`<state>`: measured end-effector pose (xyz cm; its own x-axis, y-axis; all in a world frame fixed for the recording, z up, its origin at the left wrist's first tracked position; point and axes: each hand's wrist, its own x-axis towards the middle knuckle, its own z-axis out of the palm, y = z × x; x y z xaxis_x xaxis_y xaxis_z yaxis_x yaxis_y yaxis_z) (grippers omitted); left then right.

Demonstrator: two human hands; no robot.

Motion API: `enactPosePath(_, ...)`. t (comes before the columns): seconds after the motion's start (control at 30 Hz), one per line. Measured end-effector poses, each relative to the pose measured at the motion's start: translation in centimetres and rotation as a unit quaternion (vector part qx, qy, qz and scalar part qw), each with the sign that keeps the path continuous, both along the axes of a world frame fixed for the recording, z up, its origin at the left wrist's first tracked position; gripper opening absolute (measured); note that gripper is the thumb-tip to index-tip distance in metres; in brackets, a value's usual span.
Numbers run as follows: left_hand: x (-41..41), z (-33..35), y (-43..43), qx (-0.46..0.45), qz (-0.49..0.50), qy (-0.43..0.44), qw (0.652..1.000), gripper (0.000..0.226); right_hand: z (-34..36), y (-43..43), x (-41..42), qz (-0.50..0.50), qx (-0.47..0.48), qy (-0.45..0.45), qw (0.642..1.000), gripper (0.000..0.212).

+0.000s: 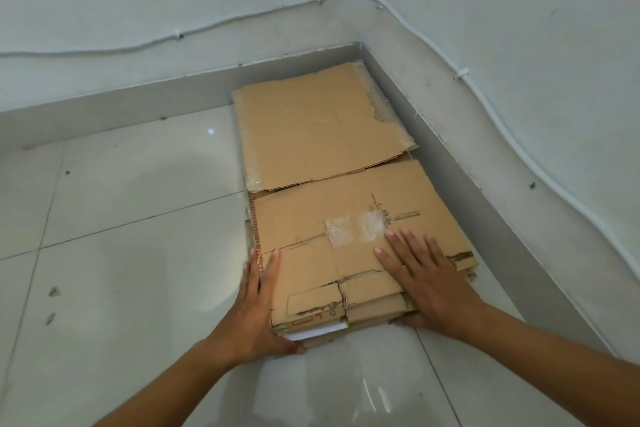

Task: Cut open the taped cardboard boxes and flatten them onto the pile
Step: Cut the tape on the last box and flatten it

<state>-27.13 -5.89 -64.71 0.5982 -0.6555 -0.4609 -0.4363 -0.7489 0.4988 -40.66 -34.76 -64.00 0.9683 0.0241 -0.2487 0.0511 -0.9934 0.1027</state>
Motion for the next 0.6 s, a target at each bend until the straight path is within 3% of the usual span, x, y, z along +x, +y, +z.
enactPosePath(0.4, 0.6, -0.2, -5.2, 0.012, 0.013, 0.014, 1.000, 0.151, 1.0, -4.1, 2.3, -0.038, -0.015, 0.023, 0.999, 0.139)
enactPosePath(0.6, 1.2, -0.4, -4.7, 0.005, 0.005, 0.046, 0.999, 0.148, 1.0, -4.1, 2.6, -0.042, 0.021, 0.037, 0.998, 0.125)
